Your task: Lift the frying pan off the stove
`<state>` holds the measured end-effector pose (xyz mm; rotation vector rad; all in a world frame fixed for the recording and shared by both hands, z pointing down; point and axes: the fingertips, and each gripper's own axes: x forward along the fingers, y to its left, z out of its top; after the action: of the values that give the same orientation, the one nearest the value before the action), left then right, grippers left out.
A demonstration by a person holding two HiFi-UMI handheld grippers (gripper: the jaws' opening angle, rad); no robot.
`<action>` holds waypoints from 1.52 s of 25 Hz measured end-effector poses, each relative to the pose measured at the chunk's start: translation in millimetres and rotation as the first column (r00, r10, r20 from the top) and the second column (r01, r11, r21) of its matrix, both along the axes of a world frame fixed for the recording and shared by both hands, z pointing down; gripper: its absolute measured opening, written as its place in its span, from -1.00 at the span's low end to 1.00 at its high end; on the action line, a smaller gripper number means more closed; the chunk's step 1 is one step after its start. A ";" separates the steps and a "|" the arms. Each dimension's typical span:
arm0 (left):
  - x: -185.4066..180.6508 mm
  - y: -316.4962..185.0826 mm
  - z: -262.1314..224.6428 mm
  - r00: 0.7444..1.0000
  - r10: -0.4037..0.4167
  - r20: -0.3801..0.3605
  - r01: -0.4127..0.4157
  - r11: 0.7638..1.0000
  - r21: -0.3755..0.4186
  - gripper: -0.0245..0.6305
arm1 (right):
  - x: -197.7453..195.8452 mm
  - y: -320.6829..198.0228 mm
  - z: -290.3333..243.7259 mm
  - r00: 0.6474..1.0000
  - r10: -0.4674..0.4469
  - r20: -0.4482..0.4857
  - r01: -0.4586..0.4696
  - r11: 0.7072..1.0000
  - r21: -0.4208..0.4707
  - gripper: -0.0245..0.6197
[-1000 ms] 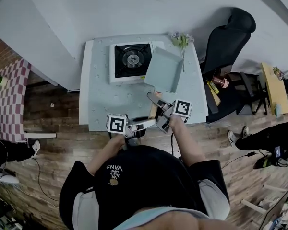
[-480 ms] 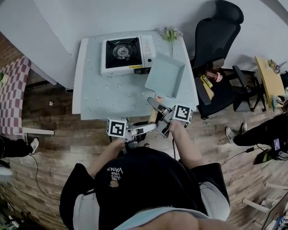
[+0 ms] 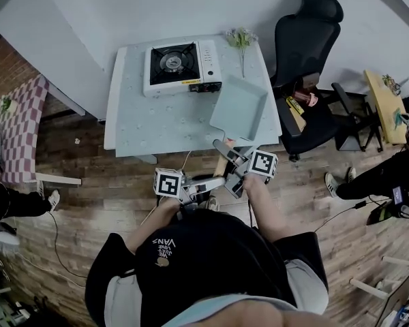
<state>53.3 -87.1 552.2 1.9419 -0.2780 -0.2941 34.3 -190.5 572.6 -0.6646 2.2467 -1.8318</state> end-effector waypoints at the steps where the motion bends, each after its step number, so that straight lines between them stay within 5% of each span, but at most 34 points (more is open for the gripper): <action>1: -1.1 3.2 -1.6 1.000 0.006 -0.002 -0.006 1.000 -0.011 -0.52 | -0.8 2.5 -0.3 1.000 0.009 0.002 -0.009 1.000 0.002 -0.31; 14: -66.7 34.8 -6.2 0.980 0.198 -0.005 -0.198 0.980 -0.024 -0.52 | -45.6 30.6 -4.1 0.976 0.218 0.028 -0.218 0.976 0.002 -0.31; 33: -120.7 67.1 1.9 0.910 0.415 -0.006 -0.415 0.908 -0.057 -0.52 | -79.2 61.1 -3.4 0.900 0.428 0.083 -0.431 0.902 0.020 -0.31; 38: -131.1 75.4 3.6 0.893 0.450 0.008 -0.449 0.892 -0.047 -0.52 | -82.4 74.6 3.8 0.882 0.470 0.029 -0.470 0.882 -0.006 -0.31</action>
<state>-77.8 -11.6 555.8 1.9031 0.1578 0.0377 -48.1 -115.9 576.4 -1.0653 1.8473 -1.5807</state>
